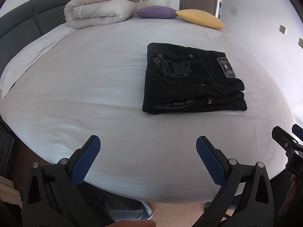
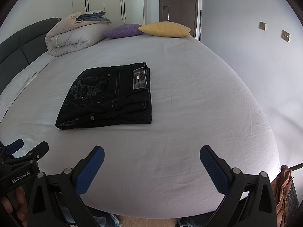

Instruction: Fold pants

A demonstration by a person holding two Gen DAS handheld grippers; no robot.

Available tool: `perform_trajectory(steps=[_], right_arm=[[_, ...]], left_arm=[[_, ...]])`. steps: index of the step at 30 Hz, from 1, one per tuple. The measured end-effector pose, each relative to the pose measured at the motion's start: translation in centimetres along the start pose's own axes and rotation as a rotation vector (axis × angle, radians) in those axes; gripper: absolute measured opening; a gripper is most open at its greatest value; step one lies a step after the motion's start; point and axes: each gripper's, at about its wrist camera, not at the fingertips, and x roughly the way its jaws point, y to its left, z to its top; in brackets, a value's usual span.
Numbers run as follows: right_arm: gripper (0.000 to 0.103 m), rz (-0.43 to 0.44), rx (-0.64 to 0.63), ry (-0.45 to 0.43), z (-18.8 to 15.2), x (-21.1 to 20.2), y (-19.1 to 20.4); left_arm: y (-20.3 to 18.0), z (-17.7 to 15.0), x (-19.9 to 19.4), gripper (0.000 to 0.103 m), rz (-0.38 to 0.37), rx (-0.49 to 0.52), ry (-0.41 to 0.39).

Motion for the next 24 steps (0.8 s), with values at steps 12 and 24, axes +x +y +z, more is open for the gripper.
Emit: perform_trajectory(steps=[12, 24], right_arm=[[0.103, 0.0, 0.0, 0.0, 0.0, 0.01, 0.0], [0.103, 0.0, 0.001, 0.001, -0.08, 0.02, 0.02]], left_arm=[[0.01, 0.03, 0.01, 0.103, 0.001, 0.0, 0.0], [0.18, -0.4, 0.0, 0.103, 0.001, 0.009, -0.016]])
